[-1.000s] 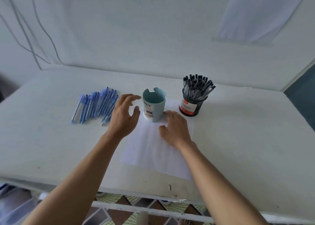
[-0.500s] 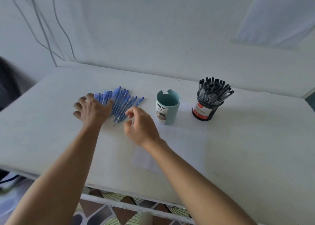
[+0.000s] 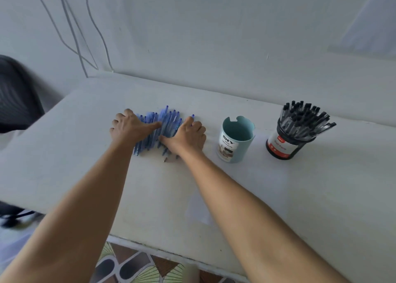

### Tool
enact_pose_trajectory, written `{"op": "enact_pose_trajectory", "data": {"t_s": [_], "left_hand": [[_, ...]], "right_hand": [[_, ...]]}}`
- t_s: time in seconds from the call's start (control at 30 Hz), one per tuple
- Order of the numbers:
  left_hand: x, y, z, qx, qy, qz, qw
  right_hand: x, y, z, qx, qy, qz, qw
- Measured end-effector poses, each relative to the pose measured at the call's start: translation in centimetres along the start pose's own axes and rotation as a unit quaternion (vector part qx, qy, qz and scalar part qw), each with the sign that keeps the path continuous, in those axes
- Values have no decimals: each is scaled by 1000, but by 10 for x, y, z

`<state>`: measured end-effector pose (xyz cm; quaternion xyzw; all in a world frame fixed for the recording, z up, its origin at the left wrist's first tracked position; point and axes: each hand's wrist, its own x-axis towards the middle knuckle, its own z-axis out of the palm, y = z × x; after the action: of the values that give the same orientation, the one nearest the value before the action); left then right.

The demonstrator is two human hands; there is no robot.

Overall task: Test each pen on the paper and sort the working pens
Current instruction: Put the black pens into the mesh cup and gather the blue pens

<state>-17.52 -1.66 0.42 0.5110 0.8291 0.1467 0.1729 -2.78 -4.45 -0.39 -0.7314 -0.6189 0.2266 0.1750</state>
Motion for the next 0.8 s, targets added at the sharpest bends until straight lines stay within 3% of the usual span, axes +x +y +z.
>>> {"op": "enact_pose_trajectory", "data": {"t_s": [0.6,0.8], "left_hand": [[8,-13,-3,-8,-23,11,1000],[2,-19,1,12,11,18,1000]], "right_hand": [[34,-15,-6,-76,-74,-11,994],[36,-15,-7,-103,-62,-50,991]]}}
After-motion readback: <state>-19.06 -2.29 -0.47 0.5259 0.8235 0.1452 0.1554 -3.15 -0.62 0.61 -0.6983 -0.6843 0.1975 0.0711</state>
